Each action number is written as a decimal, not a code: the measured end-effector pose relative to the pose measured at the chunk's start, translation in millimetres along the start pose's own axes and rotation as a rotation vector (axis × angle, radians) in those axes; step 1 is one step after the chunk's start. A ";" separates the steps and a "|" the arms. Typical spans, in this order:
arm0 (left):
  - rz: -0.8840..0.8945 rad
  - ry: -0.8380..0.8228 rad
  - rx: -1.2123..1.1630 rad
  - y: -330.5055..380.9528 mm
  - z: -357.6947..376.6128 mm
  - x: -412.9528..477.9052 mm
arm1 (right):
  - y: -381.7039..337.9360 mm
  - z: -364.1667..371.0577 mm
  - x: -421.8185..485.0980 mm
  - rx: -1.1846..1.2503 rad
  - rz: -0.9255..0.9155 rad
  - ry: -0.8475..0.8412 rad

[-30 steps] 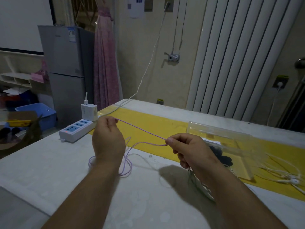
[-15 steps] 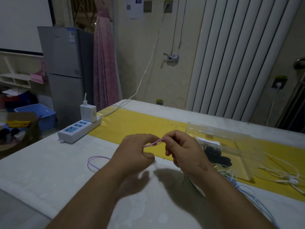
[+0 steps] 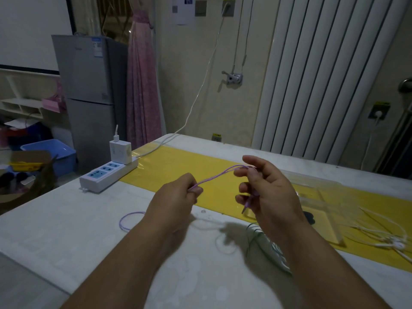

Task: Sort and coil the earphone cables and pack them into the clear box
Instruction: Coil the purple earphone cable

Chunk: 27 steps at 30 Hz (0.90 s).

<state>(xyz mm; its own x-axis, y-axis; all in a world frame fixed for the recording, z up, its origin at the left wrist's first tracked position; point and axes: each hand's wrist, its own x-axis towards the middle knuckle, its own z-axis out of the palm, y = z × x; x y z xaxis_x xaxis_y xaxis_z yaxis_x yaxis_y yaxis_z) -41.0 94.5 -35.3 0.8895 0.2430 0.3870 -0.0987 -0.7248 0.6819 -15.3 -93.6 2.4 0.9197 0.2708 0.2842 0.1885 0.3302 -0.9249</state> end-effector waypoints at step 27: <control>0.104 -0.012 -0.104 13.2 -7.6 -4.1 | -7.3 -0.5 3.0 0.116 -0.073 0.427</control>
<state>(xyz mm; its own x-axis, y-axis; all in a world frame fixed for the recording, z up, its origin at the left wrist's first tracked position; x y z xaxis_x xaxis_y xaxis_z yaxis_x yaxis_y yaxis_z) -49.4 88.8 -23.1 0.8774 0.1616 0.4518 -0.2360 -0.6745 0.6996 -13.7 -95.6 9.9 0.9698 -0.1463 0.1950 0.2404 0.4406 -0.8649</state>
